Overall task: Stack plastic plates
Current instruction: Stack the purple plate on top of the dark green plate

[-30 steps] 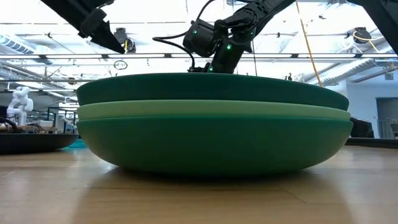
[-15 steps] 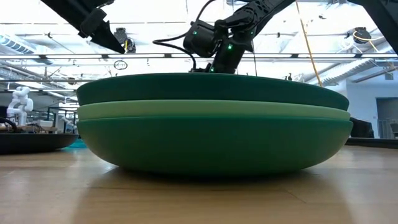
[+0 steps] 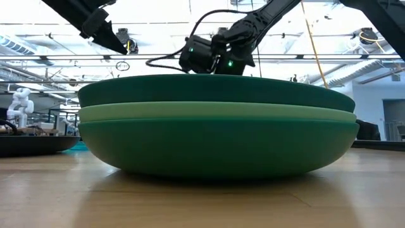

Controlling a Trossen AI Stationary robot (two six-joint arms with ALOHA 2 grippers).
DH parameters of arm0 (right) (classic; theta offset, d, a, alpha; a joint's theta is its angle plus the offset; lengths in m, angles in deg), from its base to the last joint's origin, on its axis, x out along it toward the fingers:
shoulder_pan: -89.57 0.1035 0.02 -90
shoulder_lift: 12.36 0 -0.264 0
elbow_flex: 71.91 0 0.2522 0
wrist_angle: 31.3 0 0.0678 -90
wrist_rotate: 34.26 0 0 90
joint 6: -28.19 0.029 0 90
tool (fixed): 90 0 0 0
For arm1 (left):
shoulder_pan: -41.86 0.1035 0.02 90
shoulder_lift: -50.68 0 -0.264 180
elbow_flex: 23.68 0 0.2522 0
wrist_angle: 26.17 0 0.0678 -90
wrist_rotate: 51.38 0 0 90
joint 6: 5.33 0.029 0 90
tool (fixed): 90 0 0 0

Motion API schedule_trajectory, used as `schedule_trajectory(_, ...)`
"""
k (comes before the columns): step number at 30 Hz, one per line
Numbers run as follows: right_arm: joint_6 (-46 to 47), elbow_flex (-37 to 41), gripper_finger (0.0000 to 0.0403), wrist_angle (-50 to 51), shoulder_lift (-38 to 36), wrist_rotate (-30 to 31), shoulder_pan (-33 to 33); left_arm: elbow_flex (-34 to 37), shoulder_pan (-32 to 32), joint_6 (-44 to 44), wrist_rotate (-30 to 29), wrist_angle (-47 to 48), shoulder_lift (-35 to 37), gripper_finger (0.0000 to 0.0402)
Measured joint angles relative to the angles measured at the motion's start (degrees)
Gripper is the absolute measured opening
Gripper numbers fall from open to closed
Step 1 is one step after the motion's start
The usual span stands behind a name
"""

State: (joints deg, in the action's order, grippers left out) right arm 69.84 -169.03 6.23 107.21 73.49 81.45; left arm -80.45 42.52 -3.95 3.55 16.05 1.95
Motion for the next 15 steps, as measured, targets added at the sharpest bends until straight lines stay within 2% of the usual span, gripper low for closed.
schedule_trajectory(5,1.0,0.0,0.0146,-1.0,1.0,0.2,0.0,0.0,0.0,0.0,0.0,0.0,0.0,0.0069)
schedule_trajectory(15,1.2,0.0,0.0036,-3.3,0.7,0.1,0.0,0.0,0.0,0.0,0.0,0.0,0.0,0.0069)
